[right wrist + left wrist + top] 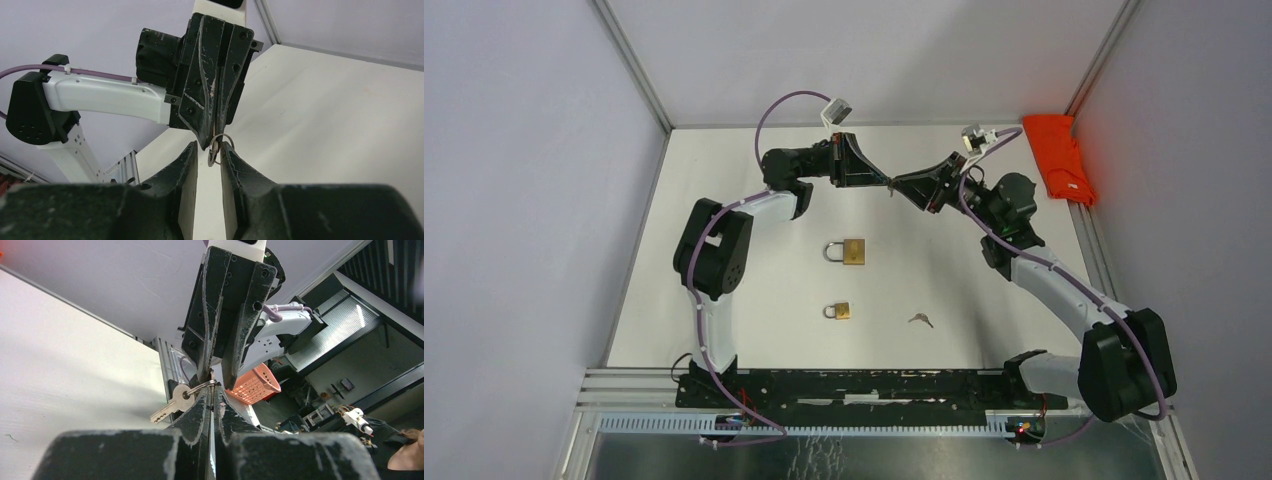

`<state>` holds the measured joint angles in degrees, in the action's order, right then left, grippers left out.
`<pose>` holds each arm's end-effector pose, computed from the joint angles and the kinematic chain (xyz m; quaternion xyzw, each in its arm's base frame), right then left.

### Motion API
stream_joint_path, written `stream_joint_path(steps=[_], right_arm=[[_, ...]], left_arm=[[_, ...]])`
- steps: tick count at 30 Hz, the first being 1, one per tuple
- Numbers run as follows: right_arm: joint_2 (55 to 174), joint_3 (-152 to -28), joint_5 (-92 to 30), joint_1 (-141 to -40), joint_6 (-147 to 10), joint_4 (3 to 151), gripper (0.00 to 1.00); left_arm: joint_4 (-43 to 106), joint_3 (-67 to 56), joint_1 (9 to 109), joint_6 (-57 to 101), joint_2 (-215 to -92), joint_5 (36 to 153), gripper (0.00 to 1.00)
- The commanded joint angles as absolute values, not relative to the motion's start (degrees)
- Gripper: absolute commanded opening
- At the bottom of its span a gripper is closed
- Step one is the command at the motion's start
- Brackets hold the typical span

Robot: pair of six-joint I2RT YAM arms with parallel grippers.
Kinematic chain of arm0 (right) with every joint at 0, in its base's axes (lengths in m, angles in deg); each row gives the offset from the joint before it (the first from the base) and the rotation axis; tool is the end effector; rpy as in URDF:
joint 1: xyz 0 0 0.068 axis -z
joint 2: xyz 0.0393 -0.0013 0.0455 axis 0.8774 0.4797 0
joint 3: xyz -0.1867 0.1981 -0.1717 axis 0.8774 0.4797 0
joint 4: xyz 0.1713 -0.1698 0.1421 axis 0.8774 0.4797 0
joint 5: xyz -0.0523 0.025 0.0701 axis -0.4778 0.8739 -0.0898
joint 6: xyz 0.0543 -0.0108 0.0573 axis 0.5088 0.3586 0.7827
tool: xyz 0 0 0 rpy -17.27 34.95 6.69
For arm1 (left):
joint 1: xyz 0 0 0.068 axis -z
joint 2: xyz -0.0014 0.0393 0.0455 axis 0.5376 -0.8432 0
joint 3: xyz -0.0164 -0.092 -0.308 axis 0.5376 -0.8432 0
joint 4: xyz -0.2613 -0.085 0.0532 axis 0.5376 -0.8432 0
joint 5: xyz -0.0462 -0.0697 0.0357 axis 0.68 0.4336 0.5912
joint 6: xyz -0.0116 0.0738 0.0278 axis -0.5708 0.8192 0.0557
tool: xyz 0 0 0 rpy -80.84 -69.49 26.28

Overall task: Unlock with the key
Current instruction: Pick up the key from the center of the board.

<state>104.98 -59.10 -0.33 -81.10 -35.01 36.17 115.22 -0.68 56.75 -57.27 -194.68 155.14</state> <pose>0.2774 0.1445 0.3744 -0.1454 0.6240 0.5453 0.5405 0.4022 -0.2513 0.3446 0.2713 0.5458 -0.7580 0.2322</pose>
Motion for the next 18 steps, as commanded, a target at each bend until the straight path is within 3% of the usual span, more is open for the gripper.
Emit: stream_joint_path(steps=[1,7,14,18], right_arm=[[105.6,-61.5,2.4,-81.1,-34.5,33.2,0.26],[105.8,-61.7,2.6,-81.1,-34.5,34.1,0.22],[106.5,-62.4,2.2,-81.2,-34.7,34.9,0.00],[107.4,-63.2,1.8,-81.1,-34.5,35.1,0.00]], left_arm=[[129.3,0.2,56.8,-59.2,-192.5,154.3,0.02],[129.3,0.1,56.8,-59.1,-192.3,154.2,0.02],[129.3,-0.4,56.9,-58.9,-191.7,154.1,0.02],[129.3,-0.2,56.9,-59.1,-191.5,154.6,0.03]])
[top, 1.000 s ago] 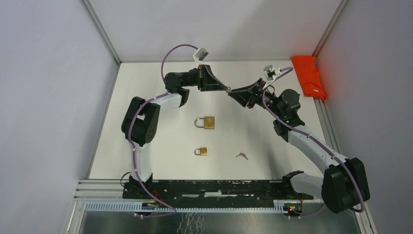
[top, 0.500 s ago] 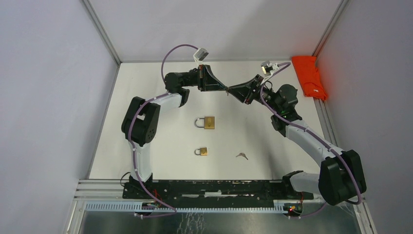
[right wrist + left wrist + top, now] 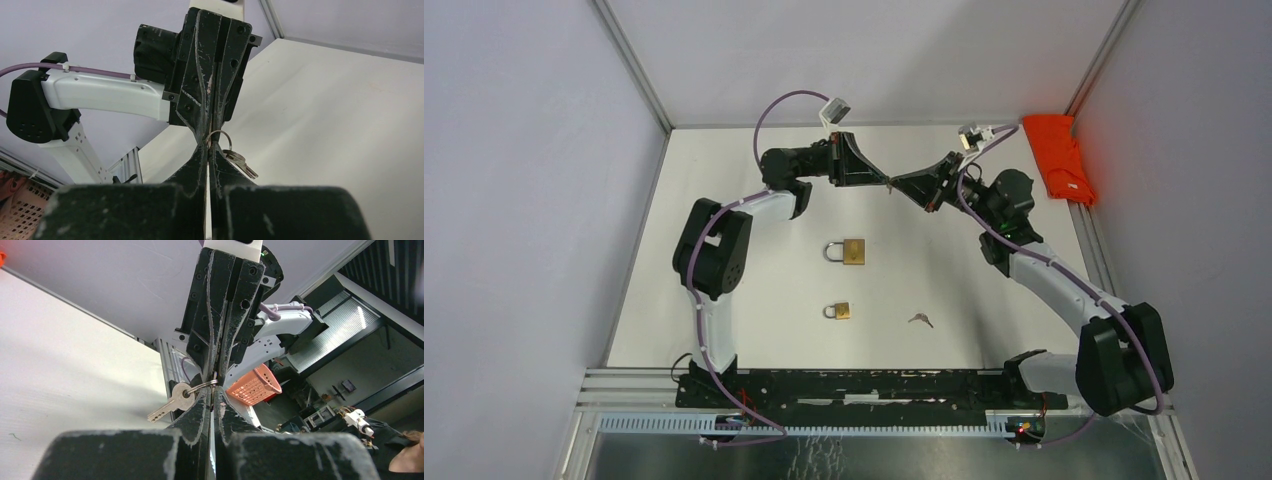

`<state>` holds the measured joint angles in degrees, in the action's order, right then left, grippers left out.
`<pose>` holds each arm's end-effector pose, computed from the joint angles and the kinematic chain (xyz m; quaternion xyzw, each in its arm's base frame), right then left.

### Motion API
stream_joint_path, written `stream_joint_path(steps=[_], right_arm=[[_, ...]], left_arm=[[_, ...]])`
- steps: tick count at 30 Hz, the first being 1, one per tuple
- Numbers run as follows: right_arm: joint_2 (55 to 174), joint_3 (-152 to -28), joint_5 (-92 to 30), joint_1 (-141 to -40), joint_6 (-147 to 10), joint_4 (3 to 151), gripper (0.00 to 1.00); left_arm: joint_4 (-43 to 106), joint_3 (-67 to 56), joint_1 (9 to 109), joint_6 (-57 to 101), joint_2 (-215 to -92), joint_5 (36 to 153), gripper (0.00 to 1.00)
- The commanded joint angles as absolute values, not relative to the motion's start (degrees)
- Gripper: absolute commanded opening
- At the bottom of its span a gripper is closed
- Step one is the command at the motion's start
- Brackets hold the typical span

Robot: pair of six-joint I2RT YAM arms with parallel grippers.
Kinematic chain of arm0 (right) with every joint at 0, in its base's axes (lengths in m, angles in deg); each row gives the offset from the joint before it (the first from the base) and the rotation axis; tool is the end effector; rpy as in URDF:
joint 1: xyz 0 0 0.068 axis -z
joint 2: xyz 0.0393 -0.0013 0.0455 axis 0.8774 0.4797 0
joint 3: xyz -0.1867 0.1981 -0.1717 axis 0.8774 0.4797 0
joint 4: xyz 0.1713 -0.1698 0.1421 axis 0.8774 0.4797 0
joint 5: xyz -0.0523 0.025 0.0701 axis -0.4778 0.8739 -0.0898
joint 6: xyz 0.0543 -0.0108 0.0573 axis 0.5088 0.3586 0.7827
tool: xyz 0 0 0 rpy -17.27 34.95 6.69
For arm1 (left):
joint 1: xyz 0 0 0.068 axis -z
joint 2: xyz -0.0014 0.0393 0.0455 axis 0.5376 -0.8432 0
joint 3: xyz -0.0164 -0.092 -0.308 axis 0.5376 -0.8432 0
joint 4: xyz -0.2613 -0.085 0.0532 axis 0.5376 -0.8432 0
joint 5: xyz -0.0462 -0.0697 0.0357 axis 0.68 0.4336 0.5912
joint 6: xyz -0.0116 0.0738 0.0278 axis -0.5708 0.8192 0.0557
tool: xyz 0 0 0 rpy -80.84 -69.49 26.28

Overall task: Unlock with the key
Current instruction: Pick up the key from the center of the board, then pick up the lock from the center of the board.

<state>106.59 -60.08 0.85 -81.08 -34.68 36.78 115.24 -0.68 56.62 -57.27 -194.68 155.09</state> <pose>0.2841 0.1480 0.3712 -0.1477 0.6312 0.5499 0.5267 0.4028 -0.2504 0.3446 0.2705 0.5459 -0.7579 0.2334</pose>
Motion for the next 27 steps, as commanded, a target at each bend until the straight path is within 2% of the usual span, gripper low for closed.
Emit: stream_joint_path(steps=[1,3,6,8,10,15,19,22,25,26,27], right_arm=[[107.5,-63.5,1.7,-81.2,-34.5,35.1,0.00],[107.4,-63.9,0.7,-81.2,-34.5,35.6,0.00],[106.3,-65.0,-0.6,-81.2,-36.3,38.2,0.00],[104.8,-66.6,-2.0,-81.2,-38.9,42.7,0.00],[103.4,-68.6,-3.4,-81.2,-42.9,48.0,0.00],[99.6,-71.2,-9.1,-81.0,-50.0,59.0,0.00],[97.4,-71.6,-11.0,-80.7,-52.4,62.4,0.00],[95.9,-72.5,-13.5,-80.4,-54.8,66.3,0.00],[95.1,-74.4,-17.8,-80.0,-57.5,72.2,0.00],[94.8,-74.6,-18.8,-79.7,-57.9,73.6,0.00],[94.4,-74.4,-19.3,-79.5,-58.1,74.4,0.00]], left_arm=[[129.3,-0.2,57.0,-59.3,-191.5,154.7,0.04],[129.3,-0.1,57.0,-59.5,-191.6,154.9,0.08],[129.3,0.4,57.0,-59.9,-192.1,155.2,0.21],[129.3,0.6,56.9,-60.1,-192.5,155.5,0.31],[129.3,1.0,56.8,-60.2,-192.9,155.7,0.36],[129.3,3.4,55.2,-60.9,-193.4,156.6,0.38],[129.3,4.6,52.5,-61.5,-193.2,157.0,0.40],[126.3,4.6,50.2,-60.3,-193.1,156.9,0.35],[106.6,2.3,48.6,-46.1,-190.6,155.8,0.25],[92.3,2.1,48.6,-36.2,-188.9,154.5,0.21],[70.5,4.6,48.8,-20.2,-186.9,150.3,0.19]])
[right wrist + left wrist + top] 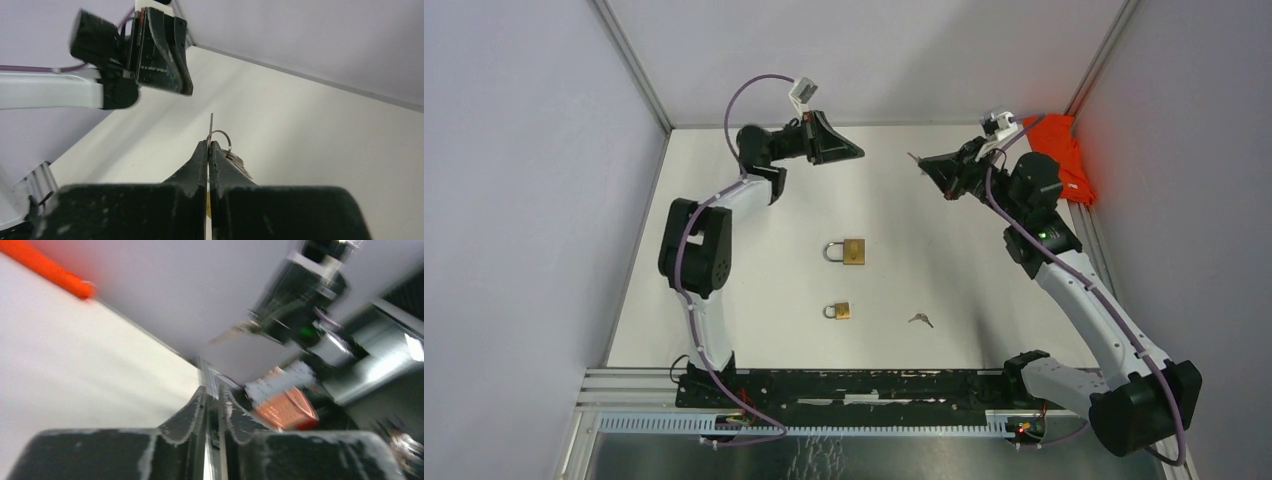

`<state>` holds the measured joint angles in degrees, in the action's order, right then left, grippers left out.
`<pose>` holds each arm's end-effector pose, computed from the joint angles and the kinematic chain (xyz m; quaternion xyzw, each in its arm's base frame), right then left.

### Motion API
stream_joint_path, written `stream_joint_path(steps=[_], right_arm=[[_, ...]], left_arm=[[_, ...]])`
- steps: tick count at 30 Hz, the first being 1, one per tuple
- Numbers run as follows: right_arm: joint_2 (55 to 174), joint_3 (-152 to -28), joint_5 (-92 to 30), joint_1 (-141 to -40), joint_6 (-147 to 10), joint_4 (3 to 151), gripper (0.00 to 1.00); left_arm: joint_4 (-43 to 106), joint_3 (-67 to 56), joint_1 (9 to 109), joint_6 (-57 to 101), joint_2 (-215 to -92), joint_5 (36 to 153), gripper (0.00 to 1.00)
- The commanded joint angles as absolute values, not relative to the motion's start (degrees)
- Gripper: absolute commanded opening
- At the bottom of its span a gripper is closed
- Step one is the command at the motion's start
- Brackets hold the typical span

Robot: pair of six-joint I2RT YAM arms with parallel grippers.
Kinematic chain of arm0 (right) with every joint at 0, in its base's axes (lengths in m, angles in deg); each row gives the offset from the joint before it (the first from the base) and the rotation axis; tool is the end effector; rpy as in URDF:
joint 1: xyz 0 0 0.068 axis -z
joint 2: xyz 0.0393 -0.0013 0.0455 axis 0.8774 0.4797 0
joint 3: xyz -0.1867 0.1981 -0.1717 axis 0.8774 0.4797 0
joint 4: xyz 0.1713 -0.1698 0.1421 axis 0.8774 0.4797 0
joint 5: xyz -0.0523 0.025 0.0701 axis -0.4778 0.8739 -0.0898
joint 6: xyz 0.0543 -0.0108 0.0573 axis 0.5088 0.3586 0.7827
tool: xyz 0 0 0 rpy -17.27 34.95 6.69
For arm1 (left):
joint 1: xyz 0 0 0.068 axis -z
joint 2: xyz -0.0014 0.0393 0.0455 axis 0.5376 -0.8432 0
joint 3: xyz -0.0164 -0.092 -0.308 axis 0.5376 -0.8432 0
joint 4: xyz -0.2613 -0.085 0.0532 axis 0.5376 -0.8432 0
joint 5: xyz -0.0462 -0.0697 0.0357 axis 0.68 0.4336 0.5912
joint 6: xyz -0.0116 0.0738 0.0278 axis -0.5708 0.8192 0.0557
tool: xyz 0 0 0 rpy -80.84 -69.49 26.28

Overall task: Unlock with the key
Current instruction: Pick up the lock from the center of the board.

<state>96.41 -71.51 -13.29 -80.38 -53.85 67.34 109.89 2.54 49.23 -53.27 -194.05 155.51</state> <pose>0.2593 0.1202 0.4329 -0.1423 0.6758 0.3843 0.6127 0.4374 -0.1984 0.3606 0.2489 0.5612 -0.7312 0.2974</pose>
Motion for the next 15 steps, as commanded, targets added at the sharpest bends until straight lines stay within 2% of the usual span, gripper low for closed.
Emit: stream_joint_path(steps=[1,2,3,5,6,8,11,15], right_arm=[[94.0,-74.2,-19.9,-79.2,-58.5,75.4,0.00],[93.5,-73.5,-20.1,-79.0,-58.7,75.9,0.00],[93.0,-73.0,-20.2,-78.8,-59.1,76.2,0.00],[92.2,-72.0,-20.6,-78.4,-59.6,76.2,0.00],[92.1,-71.8,-20.6,-78.4,-60.0,78.1,0.00],[91.8,-71.5,-21.2,-78.2,-60.7,79.3,0.00],[90.4,-70.0,-21.8,-78.2,-61.6,80.3,0.00],[88.7,-68.0,-22.2,-78.2,-62.4,81.0,0.00]], left_arm=[[44.6,10.4,49.6,4.6,-185.6,140.7,0.17],[20.7,17.6,52.0,13.7,-186.0,127.8,0.13],[7.7,23.7,54.4,22.4,-187.4,119.8,0.11],[-4.0,30.4,55.4,25.5,-189.8,118.3,0.11],[-6.3,31.8,55.3,24.0,-190.4,116.6,0.15],[-10.2,31.5,55.3,21.6,-191.2,112.3,0.30],[-11.7,24.0,55.4,18.9,-190.4,111.6,0.44],[-10.1,10.3,57.3,18.3,-187.7,107.8,0.54]])
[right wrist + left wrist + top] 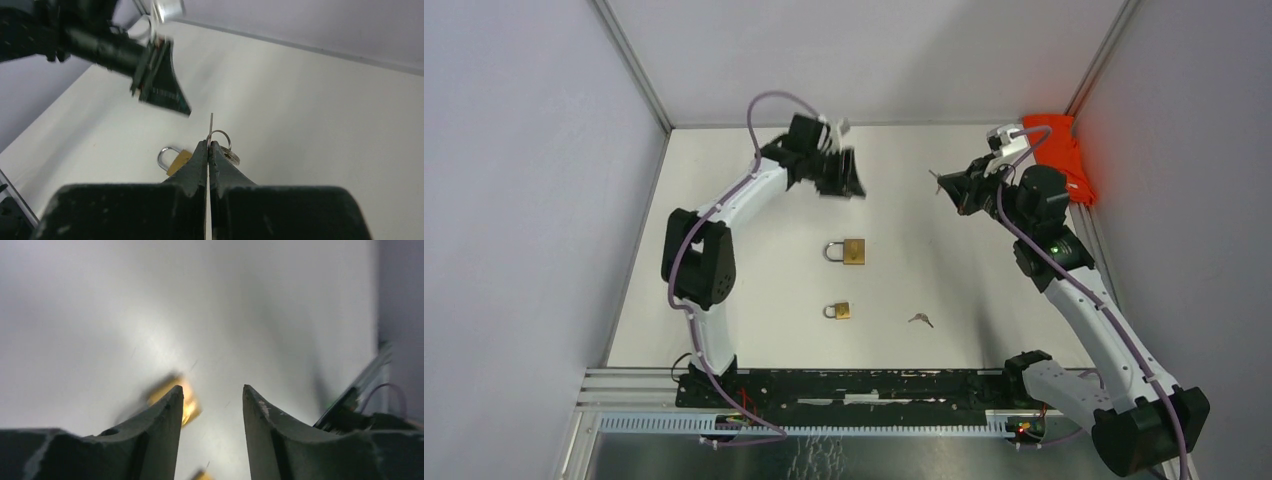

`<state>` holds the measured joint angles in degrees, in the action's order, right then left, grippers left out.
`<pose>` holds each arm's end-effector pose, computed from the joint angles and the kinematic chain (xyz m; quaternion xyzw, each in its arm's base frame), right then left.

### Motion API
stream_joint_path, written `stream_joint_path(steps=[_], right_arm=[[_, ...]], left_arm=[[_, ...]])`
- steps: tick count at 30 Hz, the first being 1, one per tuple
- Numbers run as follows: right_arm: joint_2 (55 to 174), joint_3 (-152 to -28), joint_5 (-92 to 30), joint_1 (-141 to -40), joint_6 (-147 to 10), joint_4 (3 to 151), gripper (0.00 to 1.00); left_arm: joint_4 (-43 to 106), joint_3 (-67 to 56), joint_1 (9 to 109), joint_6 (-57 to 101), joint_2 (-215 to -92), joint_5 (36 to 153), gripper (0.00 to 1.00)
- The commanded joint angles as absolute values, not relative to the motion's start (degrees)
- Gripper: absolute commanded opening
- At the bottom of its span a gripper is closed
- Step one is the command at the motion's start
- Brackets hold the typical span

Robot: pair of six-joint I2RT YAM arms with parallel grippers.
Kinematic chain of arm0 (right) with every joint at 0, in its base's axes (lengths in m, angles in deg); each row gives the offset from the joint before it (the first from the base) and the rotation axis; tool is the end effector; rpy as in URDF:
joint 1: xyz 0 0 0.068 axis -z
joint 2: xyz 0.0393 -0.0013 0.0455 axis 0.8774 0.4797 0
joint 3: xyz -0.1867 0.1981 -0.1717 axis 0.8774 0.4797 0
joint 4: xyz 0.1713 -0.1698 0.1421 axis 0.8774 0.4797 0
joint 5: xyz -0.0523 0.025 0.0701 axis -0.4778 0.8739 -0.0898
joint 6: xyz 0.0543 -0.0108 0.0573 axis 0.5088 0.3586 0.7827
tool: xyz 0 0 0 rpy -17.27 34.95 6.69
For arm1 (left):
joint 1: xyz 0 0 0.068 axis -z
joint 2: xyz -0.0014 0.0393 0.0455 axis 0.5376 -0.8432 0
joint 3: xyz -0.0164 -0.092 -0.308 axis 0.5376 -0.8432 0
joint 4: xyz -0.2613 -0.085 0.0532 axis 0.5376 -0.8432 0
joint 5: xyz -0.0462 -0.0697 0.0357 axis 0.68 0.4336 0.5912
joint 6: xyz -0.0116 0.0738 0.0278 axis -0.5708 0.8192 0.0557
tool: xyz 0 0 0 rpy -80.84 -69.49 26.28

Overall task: Unlock with the key
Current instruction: Pick up the lock from the center of the board.

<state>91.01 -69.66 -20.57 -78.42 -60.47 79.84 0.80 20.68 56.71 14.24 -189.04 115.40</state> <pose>0.2411 0.0959 0.4134 -0.1171 0.7324 0.2912 0.6043 0.4447 -0.2366 0.3210 0.1429 0.8760 -0.3619 0.2852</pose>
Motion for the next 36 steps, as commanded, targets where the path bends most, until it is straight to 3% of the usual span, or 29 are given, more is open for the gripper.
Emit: stream_joint_path(steps=[1,3,5,14,15,17,24,30,36], right_arm=[[88.5,-67.7,-22.0,-78.3,-62.5,81.0,0.00],[88.0,-66.9,-21.2,-78.2,-62.3,80.7,0.00],[87.6,-66.1,-20.8,-78.2,-62.0,80.4,0.00],[86.2,-63.6,-20.0,-78.2,-62.2,80.4,0.00],[86.2,-63.5,-19.7,-78.2,-62.2,80.4,0.00],[86.0,-63.1,-19.3,-78.2,-62.2,80.3,0.00],[84.6,-62.7,-19.8,-78.2,-62.2,80.9,0.00],[82.7,-62.6,-19.2,-78.2,-62.4,81.4,0.00],[80.6,-62.4,-18.1,-78.2,-61.9,81.3,0.00]], left_arm=[[-9.6,7.7,57.6,18.3,-187.4,107.6,0.55],[-9.1,4.3,57.9,18.2,-188.3,108.5,0.58],[-9.2,3.2,58.4,18.2,-189.5,107.7,0.69],[-8.7,4.9,60.4,16.6,-191.2,97.1,0.71],[-9.8,6.0,61.2,16.9,-191.3,94.8,0.73],[-11.5,8.2,62.5,17.9,-191.9,92.5,0.86],[-19.2,15.1,66.5,28.8,-191.7,86.5,0.88],[-18.2,9.1,67.2,39.9,-185.1,80.9,0.93],[-16.0,6.1,67.5,41.8,-182.8,82.6,0.95]])
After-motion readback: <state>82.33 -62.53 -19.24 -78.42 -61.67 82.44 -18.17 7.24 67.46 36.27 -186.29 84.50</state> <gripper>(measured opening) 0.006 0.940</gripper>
